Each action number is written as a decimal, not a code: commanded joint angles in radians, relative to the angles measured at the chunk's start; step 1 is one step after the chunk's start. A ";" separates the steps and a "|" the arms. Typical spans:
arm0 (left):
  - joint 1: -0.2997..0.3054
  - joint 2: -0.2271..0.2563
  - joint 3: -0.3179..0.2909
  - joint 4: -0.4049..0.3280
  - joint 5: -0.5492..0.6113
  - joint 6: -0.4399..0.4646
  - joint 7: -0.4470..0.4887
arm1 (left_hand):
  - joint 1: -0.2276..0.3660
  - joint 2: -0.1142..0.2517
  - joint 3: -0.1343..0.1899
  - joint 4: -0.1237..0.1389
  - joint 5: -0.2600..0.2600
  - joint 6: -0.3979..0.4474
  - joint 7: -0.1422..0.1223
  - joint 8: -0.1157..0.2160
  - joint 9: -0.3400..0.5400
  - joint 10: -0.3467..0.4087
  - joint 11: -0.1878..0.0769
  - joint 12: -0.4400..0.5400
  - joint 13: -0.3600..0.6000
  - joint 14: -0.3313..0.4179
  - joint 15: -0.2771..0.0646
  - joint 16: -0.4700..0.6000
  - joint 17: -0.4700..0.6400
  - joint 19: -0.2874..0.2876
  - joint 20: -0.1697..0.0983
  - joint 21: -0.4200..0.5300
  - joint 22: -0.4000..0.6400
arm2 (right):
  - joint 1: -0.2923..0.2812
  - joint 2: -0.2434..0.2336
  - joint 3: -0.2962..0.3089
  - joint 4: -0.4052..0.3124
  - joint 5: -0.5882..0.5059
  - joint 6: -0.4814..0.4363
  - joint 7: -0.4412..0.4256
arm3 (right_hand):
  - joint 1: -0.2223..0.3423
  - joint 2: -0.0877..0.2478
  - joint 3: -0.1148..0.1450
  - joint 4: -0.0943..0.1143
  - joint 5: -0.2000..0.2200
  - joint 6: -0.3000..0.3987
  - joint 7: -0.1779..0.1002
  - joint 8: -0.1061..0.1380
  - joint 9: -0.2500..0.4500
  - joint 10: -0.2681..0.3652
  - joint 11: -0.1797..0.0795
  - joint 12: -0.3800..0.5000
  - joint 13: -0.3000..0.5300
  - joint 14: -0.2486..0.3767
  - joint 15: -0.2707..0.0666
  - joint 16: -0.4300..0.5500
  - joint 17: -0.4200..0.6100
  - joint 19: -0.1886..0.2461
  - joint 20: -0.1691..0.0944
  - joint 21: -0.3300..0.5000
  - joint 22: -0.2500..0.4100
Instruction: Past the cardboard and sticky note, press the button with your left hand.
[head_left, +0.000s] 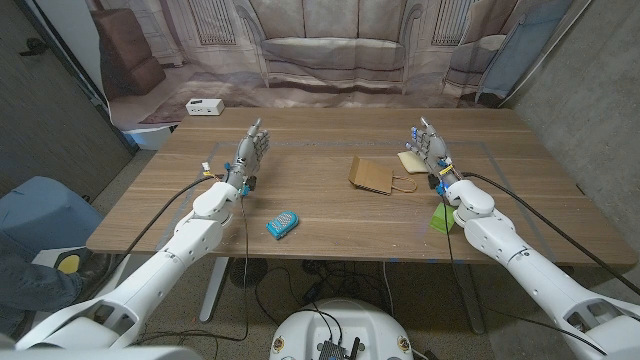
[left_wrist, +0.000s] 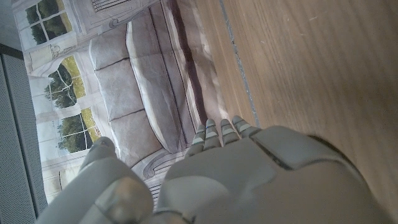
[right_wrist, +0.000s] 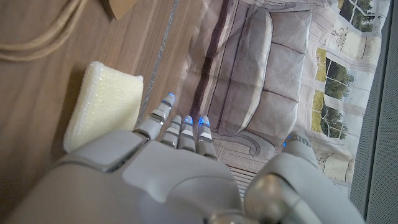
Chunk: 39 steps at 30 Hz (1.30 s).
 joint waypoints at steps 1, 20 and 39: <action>0.044 0.037 -0.003 -0.071 0.024 0.029 0.044 | 0.013 0.005 0.006 -0.002 0.004 0.005 0.007 0.008 0.002 0.008 0.006 0.008 0.001 0.003 0.010 0.006 0.004 -0.002 0.000 0.006 0.002 | -0.038 -0.015 -0.009 -0.064 -0.036 -0.009 -0.047 | 0.008 -0.001 0.005 -0.001 0.006 0.008 -0.001 0.006 0.005 0.005 0.003 0.006 0.002 -0.004 0.006 0.005 0.005 0.002 0.001 0.004 0.004; 0.094 0.081 -0.048 -0.158 0.047 -0.028 0.066 | 0.056 0.047 0.023 -0.022 0.000 0.124 0.005 0.029 0.003 0.117 0.002 0.040 -0.026 0.128 0.000 0.029 0.003 0.102 0.019 0.010 0.002 | -0.081 -0.032 0.008 -0.102 -0.040 0.046 -0.035 | 0.006 -0.002 0.002 -0.001 0.009 0.011 -0.003 0.006 0.005 0.007 0.003 0.008 0.002 -0.003 0.008 0.007 0.005 -0.002 0.002 0.005 0.005; 0.071 0.064 -0.078 -0.034 0.047 -0.226 -0.041 | 0.094 0.063 0.033 -0.049 -0.010 0.203 0.003 0.034 0.005 0.194 0.005 0.056 -0.032 0.213 -0.013 0.032 0.002 0.197 0.021 0.018 0.003 | -0.160 -0.060 0.040 -0.184 -0.042 0.056 -0.082 | 0.004 0.001 0.001 -0.001 0.011 0.014 -0.007 0.007 0.005 0.010 0.006 0.009 0.002 0.001 0.009 0.010 0.005 -0.001 0.005 0.007 0.005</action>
